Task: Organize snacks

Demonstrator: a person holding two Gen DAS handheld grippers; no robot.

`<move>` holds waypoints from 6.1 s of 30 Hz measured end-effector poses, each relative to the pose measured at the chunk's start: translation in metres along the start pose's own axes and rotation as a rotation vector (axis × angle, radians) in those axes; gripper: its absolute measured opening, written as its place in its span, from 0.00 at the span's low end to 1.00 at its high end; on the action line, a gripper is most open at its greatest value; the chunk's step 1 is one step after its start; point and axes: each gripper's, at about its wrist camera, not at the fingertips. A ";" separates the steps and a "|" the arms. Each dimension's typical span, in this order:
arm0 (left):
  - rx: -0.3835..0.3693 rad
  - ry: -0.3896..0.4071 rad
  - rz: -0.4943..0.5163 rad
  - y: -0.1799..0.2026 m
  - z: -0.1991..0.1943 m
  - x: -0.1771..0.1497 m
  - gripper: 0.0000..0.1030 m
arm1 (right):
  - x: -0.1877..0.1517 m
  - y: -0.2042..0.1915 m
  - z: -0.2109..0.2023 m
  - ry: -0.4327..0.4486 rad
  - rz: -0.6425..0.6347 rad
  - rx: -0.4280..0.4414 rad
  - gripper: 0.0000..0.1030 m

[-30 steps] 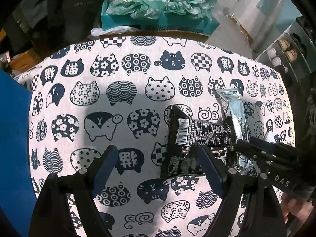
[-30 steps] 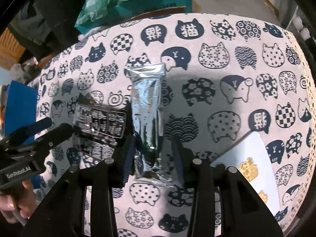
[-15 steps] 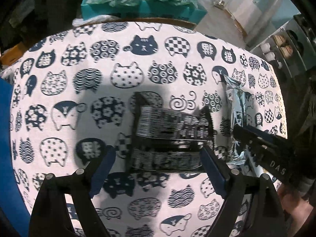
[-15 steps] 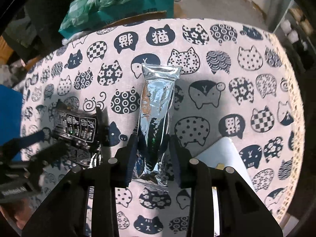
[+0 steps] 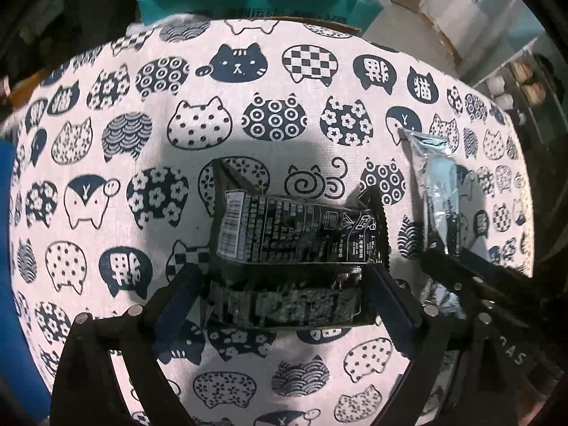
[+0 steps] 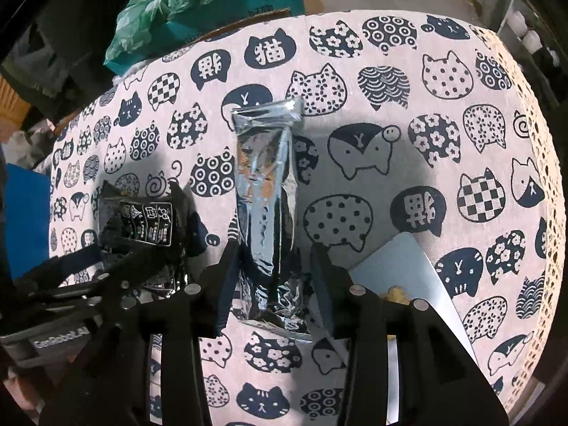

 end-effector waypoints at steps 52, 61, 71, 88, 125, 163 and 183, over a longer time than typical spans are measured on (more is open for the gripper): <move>-0.029 0.133 0.120 -0.071 -0.067 -0.056 0.36 | -0.037 -0.160 -0.009 0.075 -0.162 -0.167 0.30; -0.012 0.204 0.142 -0.096 -0.118 -0.085 0.36 | -0.070 -0.213 -0.037 0.094 -0.245 -0.137 0.30; -0.013 0.293 0.102 -0.147 -0.182 -0.112 0.36 | -0.073 -0.264 -0.074 0.143 -0.330 -0.064 0.30; 0.053 0.391 -0.083 -0.281 -0.242 -0.135 0.36 | -0.077 -0.421 -0.088 0.158 -0.532 0.047 0.30; 0.105 0.301 -0.343 -0.417 -0.194 -0.123 0.57 | -0.056 -0.589 0.024 -0.069 -0.643 0.113 0.31; 0.239 0.647 -0.018 -0.308 -0.296 -0.234 0.98 | -0.159 -0.473 -0.156 0.434 -0.627 0.084 0.77; 0.228 0.727 -0.085 -0.310 -0.300 -0.243 0.99 | -0.172 -0.436 -0.157 0.484 -0.611 0.077 0.77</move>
Point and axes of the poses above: each gripper's, at about its wrist camera, not at the fingertips, and z roughly the way its jaws point, y to its right, x to its top, and after that the axes turned 6 degrees about -y, right-handed
